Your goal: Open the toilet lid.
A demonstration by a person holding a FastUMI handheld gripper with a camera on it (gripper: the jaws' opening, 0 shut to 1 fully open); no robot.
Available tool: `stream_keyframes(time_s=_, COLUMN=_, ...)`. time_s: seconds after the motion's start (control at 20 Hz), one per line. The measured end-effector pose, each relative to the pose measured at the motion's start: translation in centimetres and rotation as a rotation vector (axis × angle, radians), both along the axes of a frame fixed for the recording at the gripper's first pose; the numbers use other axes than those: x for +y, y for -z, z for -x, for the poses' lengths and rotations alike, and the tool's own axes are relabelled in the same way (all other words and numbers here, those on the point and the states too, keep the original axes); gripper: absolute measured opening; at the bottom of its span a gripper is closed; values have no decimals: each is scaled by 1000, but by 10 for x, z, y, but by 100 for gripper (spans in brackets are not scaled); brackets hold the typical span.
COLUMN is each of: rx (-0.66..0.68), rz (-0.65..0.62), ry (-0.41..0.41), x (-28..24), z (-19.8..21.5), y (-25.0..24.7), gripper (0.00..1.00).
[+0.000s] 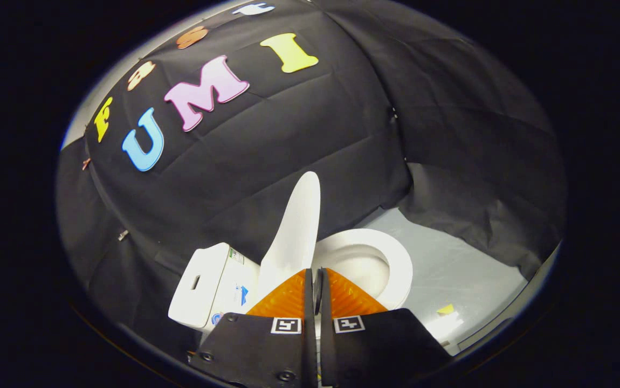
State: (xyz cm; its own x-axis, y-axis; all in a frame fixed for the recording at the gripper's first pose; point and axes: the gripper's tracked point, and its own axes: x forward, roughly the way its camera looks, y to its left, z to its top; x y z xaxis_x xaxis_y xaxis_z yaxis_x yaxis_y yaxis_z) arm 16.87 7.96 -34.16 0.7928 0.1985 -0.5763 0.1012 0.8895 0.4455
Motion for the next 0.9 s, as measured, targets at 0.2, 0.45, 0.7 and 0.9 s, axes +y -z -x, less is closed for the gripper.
stream_keyframes(time_s=0.2, rx=-47, rz=116, ry=-15, x=27, z=1, y=-27, gripper=8)
stream_keyframes(time_s=0.45, rx=-60, rz=158, ry=-18, x=58, z=4, y=-50, gripper=8)
stream_keyframes(time_s=0.7, rx=-110, rz=237, ry=-26, x=97, z=6, y=-75, gripper=8)
stream_keyframes(time_s=0.9, rx=-155, rz=316, ry=-40, x=133, z=11, y=-92, gripper=8)
